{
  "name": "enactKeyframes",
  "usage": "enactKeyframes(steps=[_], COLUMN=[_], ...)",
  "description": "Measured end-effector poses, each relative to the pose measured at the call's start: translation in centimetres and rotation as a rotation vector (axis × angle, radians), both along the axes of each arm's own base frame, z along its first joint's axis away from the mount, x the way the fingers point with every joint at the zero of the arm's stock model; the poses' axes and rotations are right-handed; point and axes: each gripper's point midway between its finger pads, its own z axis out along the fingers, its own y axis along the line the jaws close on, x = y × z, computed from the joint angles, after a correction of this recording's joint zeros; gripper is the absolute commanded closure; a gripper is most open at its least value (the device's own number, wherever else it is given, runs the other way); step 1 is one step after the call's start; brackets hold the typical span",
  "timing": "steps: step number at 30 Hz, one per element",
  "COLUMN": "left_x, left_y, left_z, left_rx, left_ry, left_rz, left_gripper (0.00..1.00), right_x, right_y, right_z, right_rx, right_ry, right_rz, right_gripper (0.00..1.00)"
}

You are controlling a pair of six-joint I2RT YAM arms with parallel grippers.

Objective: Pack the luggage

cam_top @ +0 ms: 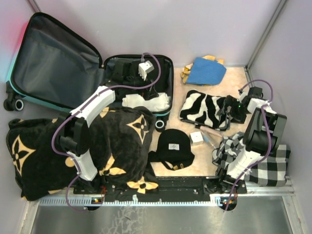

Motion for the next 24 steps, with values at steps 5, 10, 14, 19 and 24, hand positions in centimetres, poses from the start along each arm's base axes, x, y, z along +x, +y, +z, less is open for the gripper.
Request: enactKeyframes(steps=[5,10,14,19,24], left_x=[0.0,-0.1,-0.2,-1.1,-3.1], left_y=[0.0,0.1,0.0,-1.3,-5.2], left_z=[-0.1,-0.3,-0.4,-0.4,-0.6], left_rx=[0.002,0.004,0.005,0.011,0.002], left_ry=[0.004,0.009,0.011,-0.001,0.003], left_rz=[0.001,0.000,-0.003,-0.042,-0.118], left_gripper=[0.00,0.00,0.00,0.00,0.02], right_x=[1.0,1.4,1.8,2.4,2.7], right_y=[0.8,2.1,2.5,2.8,2.3], right_z=[0.2,0.8,0.7,0.3,-0.6], right_rx=[0.048,0.132,0.136,0.083,0.024], right_ry=[-0.059,-0.087,-0.098,-0.106,-0.106], right_rz=[0.012,0.007,-0.002,0.008,0.027], right_gripper=[0.01,0.01,0.01,0.12,0.60])
